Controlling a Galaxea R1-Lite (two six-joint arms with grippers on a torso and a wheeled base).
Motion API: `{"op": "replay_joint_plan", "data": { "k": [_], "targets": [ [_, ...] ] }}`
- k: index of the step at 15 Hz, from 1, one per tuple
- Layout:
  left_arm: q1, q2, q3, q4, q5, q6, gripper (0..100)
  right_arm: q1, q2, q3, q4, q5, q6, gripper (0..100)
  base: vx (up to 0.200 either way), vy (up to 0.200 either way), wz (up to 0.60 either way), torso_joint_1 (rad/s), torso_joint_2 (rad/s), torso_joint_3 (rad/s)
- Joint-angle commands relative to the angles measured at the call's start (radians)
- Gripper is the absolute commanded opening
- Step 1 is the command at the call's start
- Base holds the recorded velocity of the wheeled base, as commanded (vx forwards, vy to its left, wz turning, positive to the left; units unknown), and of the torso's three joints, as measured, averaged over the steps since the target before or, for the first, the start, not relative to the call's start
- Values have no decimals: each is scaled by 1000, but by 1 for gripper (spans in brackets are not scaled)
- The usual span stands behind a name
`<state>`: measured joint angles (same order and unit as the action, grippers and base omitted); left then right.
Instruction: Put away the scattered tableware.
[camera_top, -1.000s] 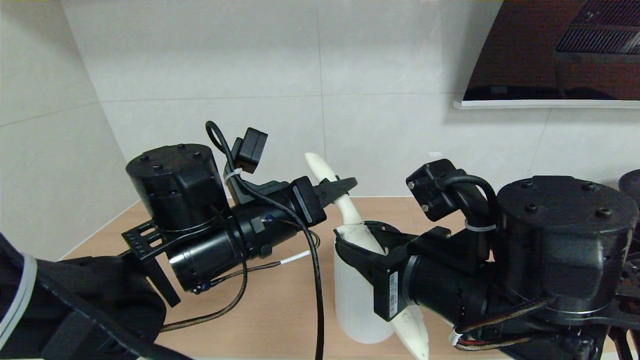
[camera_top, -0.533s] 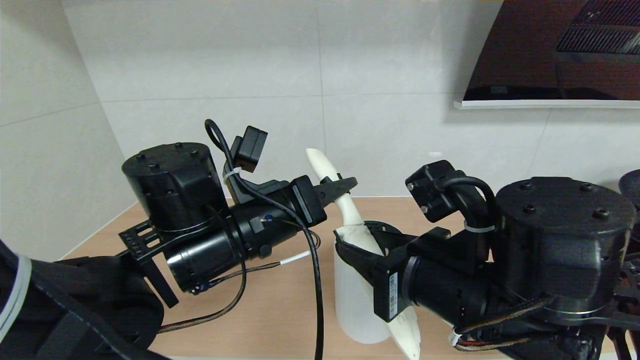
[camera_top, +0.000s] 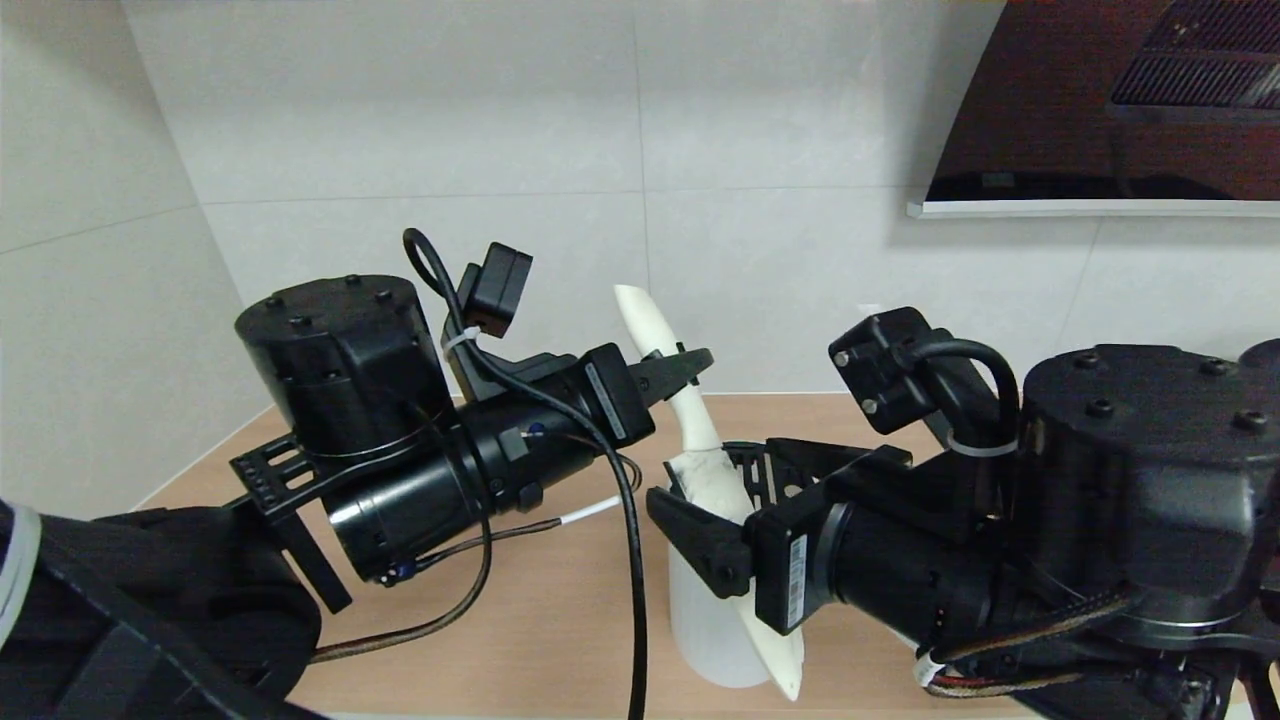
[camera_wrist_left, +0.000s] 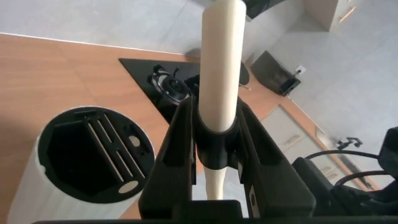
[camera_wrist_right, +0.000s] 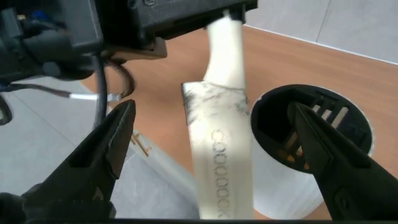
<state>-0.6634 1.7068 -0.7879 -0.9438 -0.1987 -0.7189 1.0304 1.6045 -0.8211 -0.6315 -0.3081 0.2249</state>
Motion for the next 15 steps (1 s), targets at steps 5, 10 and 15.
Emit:
{"op": "replay_joint_plan", "data": {
  "k": [5,10,15],
  "targets": [
    [1,-30,-347,366,352,217,0,-204,-156,-13,22,18,-16,100,0,0,0,0,0,0],
    [-48,34,-410,333,605,463,0,-277,-210,-36,75,23,-29,100,0,0,0,0,0,0],
    [-140,178,-392,62,811,615,0,-286,-204,-38,75,23,-29,100,0,0,0,0,0,0]
  ]
}}
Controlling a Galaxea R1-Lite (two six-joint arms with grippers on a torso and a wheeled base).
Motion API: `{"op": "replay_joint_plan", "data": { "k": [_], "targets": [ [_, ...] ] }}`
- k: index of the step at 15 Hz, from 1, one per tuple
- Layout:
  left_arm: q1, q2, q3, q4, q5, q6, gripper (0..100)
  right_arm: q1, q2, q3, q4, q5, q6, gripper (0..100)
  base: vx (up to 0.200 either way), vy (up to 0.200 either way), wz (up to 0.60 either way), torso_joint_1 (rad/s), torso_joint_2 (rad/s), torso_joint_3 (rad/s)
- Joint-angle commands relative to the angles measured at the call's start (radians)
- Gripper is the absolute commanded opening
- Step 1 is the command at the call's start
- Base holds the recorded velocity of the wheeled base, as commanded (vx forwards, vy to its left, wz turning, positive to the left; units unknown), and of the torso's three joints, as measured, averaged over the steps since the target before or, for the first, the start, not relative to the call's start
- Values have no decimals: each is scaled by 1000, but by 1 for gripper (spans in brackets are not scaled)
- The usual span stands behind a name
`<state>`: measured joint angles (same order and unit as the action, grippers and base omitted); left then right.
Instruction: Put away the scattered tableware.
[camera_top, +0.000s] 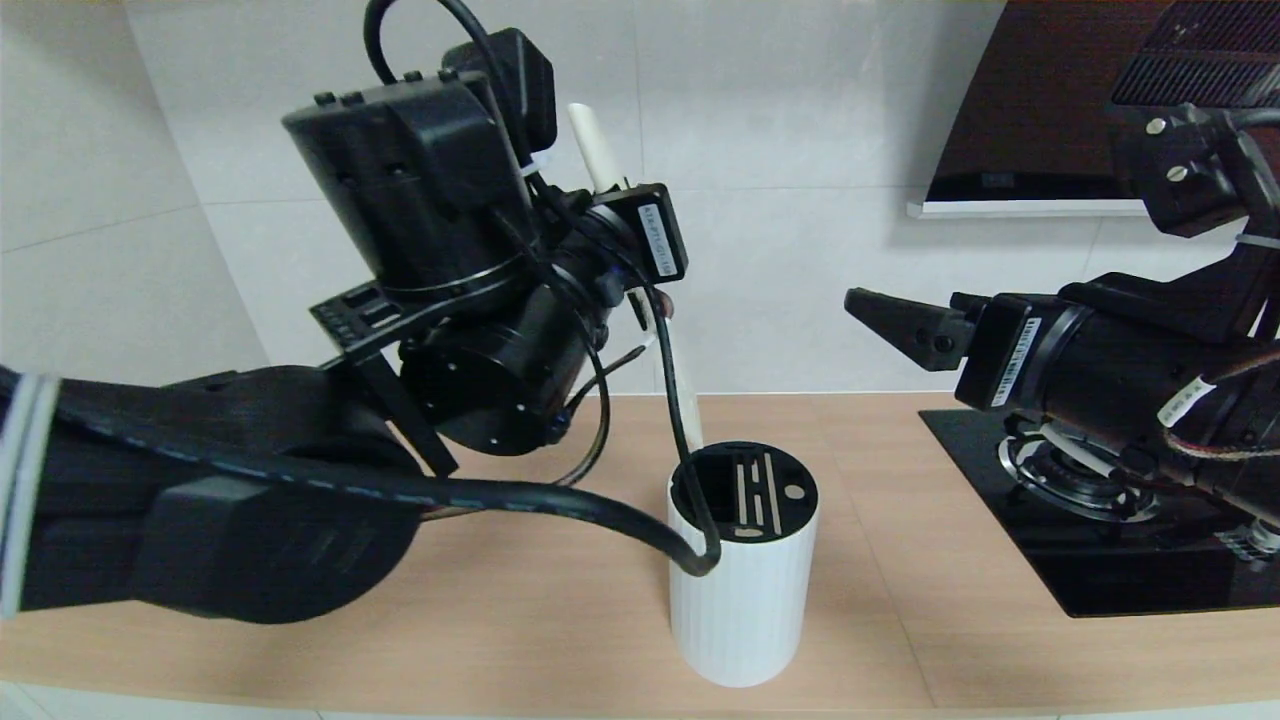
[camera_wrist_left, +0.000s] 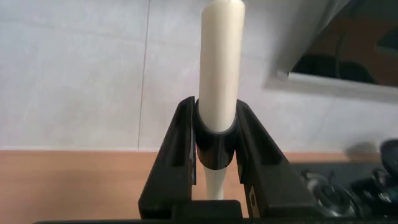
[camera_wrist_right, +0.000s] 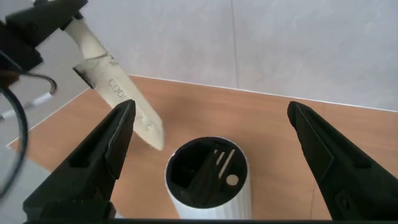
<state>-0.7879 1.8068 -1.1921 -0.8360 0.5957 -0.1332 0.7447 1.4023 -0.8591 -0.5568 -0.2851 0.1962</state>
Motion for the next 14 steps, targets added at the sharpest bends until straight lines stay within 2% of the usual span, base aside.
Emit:
{"op": "replay_joint_plan", "data": {
  "k": [1,2,4,11,14],
  "targets": [
    [-16,106,22,-95,33,66,0,-10,-3,0,0,0,0,100,0,0,0,0,0,0],
    [-21,135,28,-143,50,95,0,-21,-3,0,-2,0,0,100,0,0,0,0,0,0],
    [-39,149,34,-178,59,116,0,-24,-2,-1,-2,0,0,100,0,0,0,0,0,0],
    [-96,154,69,-176,62,122,0,-30,0,-1,-3,1,0,100,0,0,0,0,0,0],
    [-102,180,85,-176,62,122,0,-30,-2,-1,-2,17,0,100,0,0,0,0,0,0]
  ]
}}
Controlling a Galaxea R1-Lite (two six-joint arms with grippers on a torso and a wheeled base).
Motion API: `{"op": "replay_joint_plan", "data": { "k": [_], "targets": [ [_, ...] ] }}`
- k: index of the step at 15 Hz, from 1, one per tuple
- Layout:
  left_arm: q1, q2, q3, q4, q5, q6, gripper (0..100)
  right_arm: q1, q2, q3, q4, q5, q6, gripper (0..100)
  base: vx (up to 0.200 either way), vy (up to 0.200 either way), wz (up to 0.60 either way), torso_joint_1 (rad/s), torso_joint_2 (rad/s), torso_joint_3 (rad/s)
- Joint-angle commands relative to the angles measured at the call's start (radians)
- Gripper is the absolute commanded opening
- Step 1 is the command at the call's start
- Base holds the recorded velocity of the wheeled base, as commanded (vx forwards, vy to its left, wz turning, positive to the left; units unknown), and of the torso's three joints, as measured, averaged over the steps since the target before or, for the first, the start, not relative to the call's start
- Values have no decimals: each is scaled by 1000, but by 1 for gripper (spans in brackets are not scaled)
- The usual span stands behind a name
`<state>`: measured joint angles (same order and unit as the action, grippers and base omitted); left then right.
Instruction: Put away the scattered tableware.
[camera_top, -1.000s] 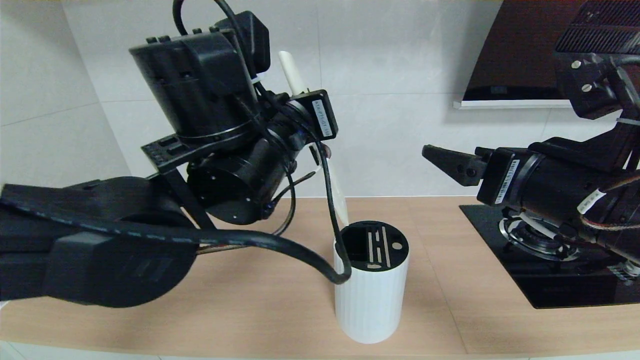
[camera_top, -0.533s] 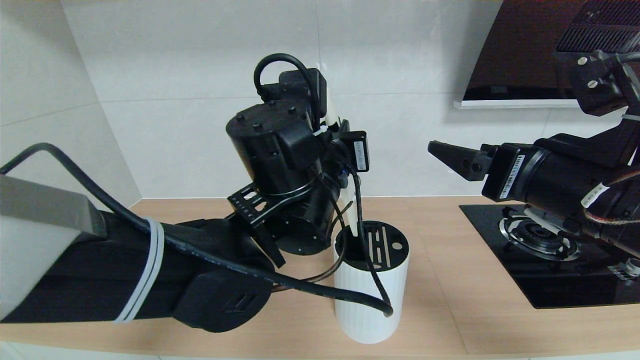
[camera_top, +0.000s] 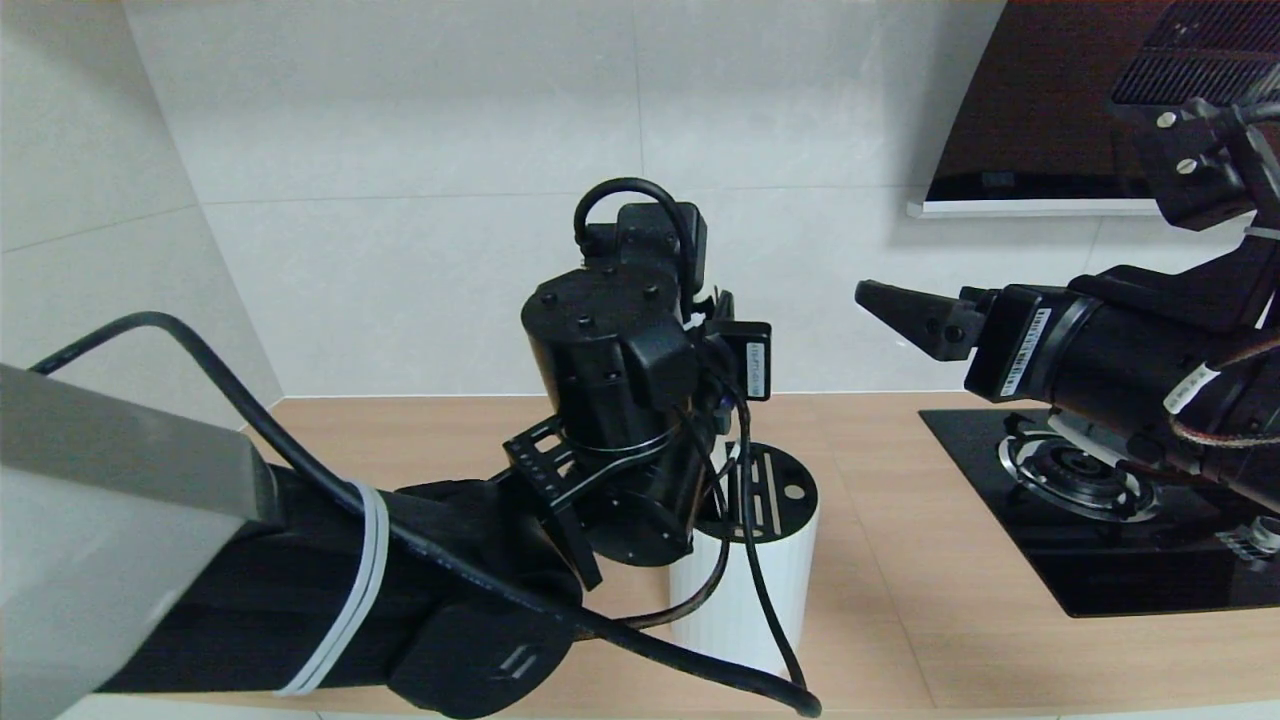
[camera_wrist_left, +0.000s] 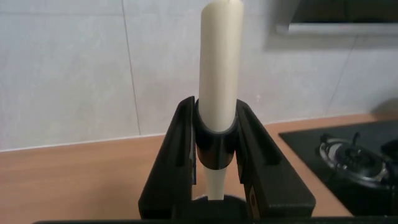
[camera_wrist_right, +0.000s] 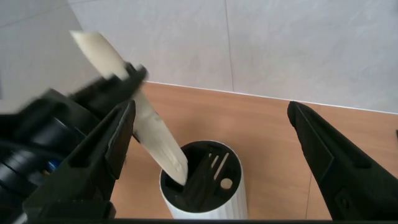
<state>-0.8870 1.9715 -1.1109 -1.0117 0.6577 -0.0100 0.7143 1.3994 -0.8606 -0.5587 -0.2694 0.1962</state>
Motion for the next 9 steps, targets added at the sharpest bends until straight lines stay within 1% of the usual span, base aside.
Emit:
{"op": "replay_joint_plan", "data": {
  "k": [1,6,9],
  "targets": [
    [-3,23,3,-1,0,-1,0,1,1,0,0,1,0,100,0,0,0,0,0,0],
    [-1,58,3,-1,8,-7,0,1,6,2,0,2,0,100,0,0,0,0,0,0],
    [-1,87,6,-1,8,-16,0,1,6,2,2,2,0,100,0,0,0,0,0,0]
  ]
}}
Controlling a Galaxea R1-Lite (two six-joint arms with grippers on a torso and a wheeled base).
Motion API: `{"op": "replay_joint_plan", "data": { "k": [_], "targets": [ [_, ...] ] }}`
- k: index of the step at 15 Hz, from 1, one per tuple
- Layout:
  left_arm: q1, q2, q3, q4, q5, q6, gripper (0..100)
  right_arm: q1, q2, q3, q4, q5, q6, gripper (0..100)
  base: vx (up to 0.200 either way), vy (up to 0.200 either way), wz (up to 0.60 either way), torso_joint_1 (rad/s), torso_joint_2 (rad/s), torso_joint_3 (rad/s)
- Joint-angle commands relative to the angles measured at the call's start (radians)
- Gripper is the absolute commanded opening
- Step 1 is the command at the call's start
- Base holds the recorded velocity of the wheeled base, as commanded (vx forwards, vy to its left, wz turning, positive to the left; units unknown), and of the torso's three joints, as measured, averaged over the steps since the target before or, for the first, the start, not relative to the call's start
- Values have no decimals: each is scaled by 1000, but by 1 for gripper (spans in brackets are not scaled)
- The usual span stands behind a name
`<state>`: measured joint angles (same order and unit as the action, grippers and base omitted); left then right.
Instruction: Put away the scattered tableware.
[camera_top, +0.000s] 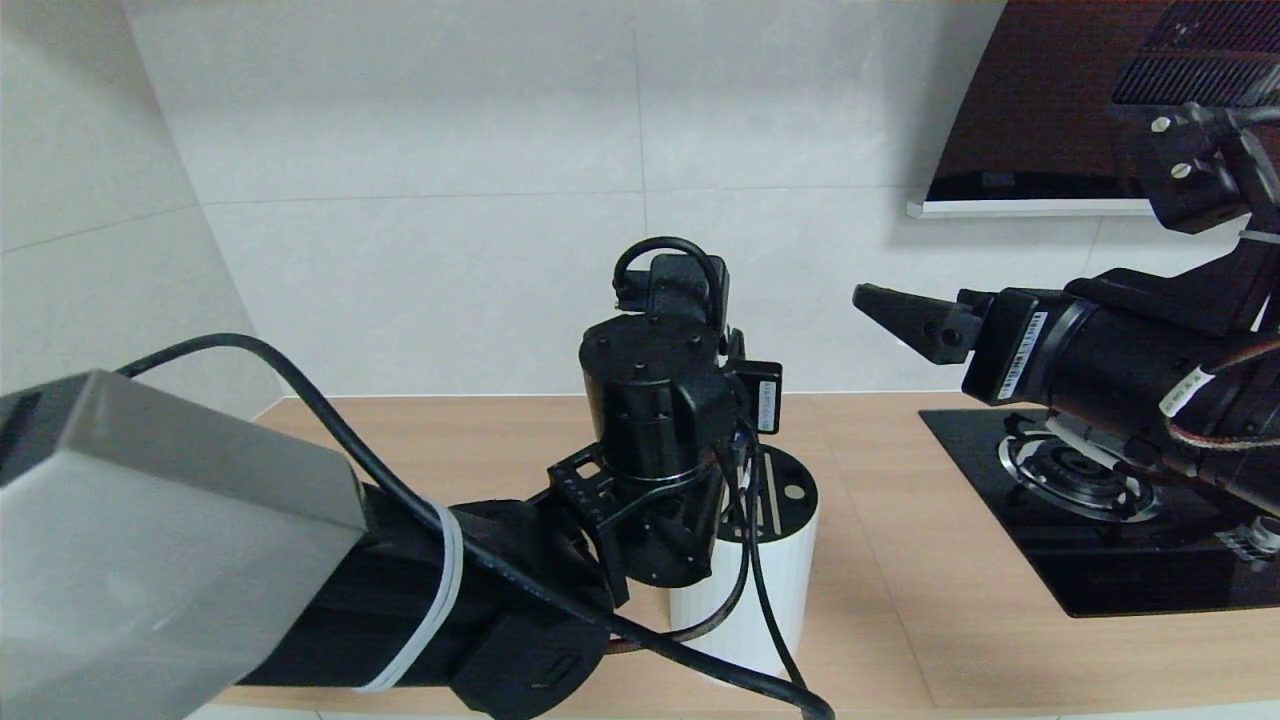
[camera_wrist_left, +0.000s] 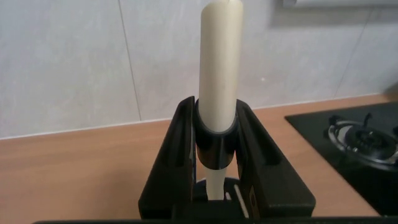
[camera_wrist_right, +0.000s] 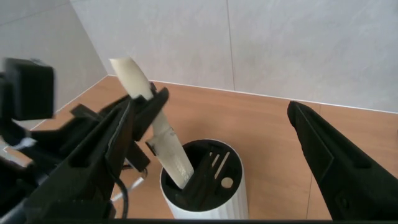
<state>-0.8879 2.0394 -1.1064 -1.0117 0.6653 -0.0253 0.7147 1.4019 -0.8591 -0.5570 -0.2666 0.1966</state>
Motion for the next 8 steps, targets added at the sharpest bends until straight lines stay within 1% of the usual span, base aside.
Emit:
{"op": "replay_joint_plan", "data": {
  "k": [1,4,6,8],
  "targets": [
    [0,35,3,-1,0,-8,0,0,3,2,0,1,0,100,0,0,0,0,0,0],
    [0,58,5,-1,0,-10,0,0,8,2,0,1,0,100,0,0,0,0,0,0],
    [0,107,16,-1,0,-27,0,0,9,3,0,1,0,100,0,0,0,0,0,0],
    [1,130,28,-1,0,-33,0,0,9,3,0,1,0,100,0,0,0,0,0,0]
  ]
}}
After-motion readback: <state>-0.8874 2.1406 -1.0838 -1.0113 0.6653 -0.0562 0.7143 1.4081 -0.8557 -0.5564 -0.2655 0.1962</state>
